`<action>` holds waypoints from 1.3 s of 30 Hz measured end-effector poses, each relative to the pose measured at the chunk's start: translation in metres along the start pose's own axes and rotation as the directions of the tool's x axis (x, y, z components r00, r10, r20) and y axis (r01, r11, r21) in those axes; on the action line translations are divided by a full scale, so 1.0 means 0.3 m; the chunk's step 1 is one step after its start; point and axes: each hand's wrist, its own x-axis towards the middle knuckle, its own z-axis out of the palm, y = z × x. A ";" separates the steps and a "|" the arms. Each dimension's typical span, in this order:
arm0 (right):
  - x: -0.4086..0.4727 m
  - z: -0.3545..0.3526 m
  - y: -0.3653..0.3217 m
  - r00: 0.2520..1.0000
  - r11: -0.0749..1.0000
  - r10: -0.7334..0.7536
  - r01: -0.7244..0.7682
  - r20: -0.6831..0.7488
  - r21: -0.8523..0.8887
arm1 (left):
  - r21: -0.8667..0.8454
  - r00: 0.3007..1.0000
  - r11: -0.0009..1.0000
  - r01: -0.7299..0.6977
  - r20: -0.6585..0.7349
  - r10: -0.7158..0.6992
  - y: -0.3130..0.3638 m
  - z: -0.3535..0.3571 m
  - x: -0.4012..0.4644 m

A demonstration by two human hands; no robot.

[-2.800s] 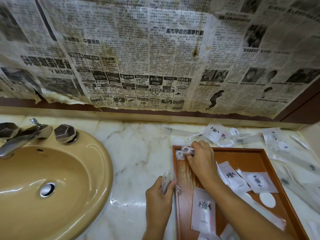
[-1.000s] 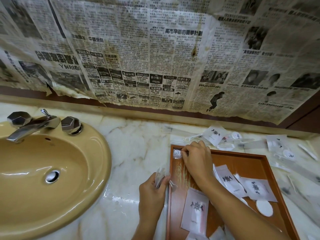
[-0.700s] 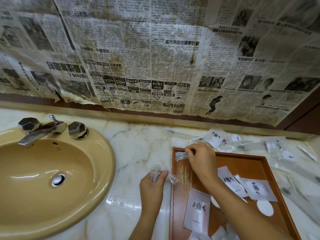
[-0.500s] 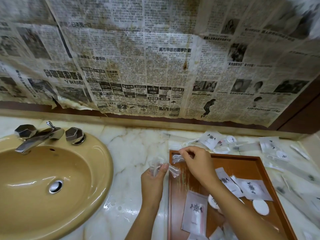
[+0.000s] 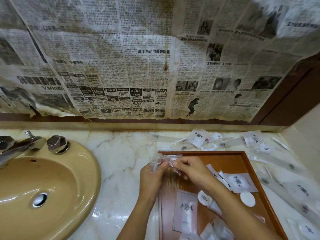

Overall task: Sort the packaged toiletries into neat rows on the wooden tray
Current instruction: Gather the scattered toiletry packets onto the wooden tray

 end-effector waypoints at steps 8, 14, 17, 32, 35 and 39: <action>0.073 -0.080 -0.018 0.968 0.988 -0.012 -0.027 -0.251 -0.152 | 0.245 0.972 0.960 -0.135 -0.156 0.177 -0.104 -0.059 -0.031; 0.163 -0.073 0.004 0.968 0.925 -0.058 -0.040 -0.245 -0.377 | 0.392 0.925 0.871 -0.296 -0.109 0.363 -0.182 -0.068 -0.029; 0.196 -0.045 0.019 0.974 0.889 -0.074 -0.033 -0.215 -0.457 | 0.426 0.924 0.858 -0.287 -0.111 0.365 -0.188 -0.062 -0.023; 0.221 -0.022 0.058 0.944 0.659 -0.256 0.013 -0.208 -0.752 | 0.494 0.931 0.850 -0.184 -0.188 0.312 -0.220 -0.058 -0.007; 0.220 -0.023 0.056 0.935 0.628 -0.286 0.019 -0.209 -0.778 | 0.497 0.931 0.849 -0.178 -0.193 0.308 -0.218 -0.057 -0.008; 0.230 -0.022 0.066 0.927 0.585 -0.318 0.026 -0.200 -0.811 | 0.489 0.933 0.857 -0.165 -0.203 0.296 -0.212 -0.050 -0.008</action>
